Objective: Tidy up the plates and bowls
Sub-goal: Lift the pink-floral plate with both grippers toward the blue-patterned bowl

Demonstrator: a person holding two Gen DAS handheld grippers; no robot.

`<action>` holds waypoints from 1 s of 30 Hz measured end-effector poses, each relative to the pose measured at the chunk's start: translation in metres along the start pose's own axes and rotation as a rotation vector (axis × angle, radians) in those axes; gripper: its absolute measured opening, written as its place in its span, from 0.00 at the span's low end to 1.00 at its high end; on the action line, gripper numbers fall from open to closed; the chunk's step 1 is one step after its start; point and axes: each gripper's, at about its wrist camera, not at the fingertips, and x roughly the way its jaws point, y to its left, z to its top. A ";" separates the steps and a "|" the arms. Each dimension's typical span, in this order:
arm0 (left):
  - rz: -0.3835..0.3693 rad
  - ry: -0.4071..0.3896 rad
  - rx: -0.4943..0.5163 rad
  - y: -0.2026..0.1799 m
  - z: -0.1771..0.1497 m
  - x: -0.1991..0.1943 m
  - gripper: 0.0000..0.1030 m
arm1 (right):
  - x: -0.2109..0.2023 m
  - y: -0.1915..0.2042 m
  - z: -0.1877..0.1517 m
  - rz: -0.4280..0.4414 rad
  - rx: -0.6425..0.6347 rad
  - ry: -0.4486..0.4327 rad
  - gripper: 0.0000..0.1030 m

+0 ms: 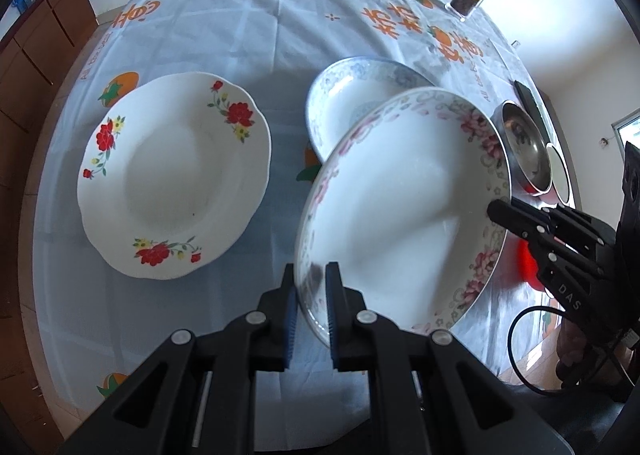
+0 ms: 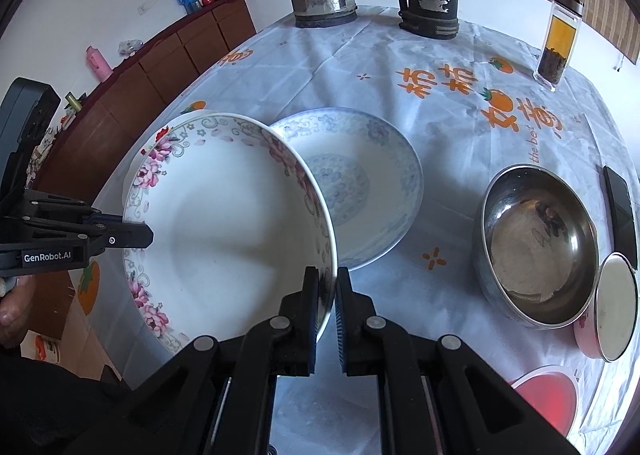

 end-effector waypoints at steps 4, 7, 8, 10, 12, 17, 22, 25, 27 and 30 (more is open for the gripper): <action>0.000 0.001 -0.001 0.000 0.003 0.000 0.09 | 0.001 -0.002 0.002 -0.001 0.002 -0.003 0.08; 0.000 0.001 -0.001 0.000 0.003 0.001 0.09 | 0.002 -0.003 0.004 -0.002 0.004 -0.002 0.08; 0.000 0.000 -0.001 0.000 0.002 0.001 0.09 | 0.001 -0.002 0.004 -0.001 0.004 -0.003 0.08; 0.000 0.001 -0.001 -0.001 0.003 0.001 0.09 | 0.001 -0.002 0.004 -0.002 0.003 -0.003 0.08; 0.000 0.001 0.000 -0.001 0.006 0.001 0.09 | 0.001 -0.003 0.005 -0.002 0.004 -0.003 0.08; 0.002 0.002 0.009 -0.003 0.016 0.003 0.09 | 0.003 -0.011 0.014 -0.002 0.013 -0.006 0.08; 0.006 0.005 0.011 -0.004 0.022 0.006 0.09 | 0.005 -0.016 0.018 -0.004 0.017 -0.007 0.08; 0.009 0.005 0.011 -0.005 0.022 0.007 0.09 | 0.006 -0.017 0.019 -0.003 0.016 -0.007 0.08; 0.011 0.006 0.012 -0.006 0.024 0.008 0.09 | 0.006 -0.018 0.019 -0.003 0.017 -0.007 0.08; 0.013 0.008 0.016 -0.007 0.027 0.010 0.09 | 0.007 -0.021 0.024 -0.002 0.019 -0.007 0.08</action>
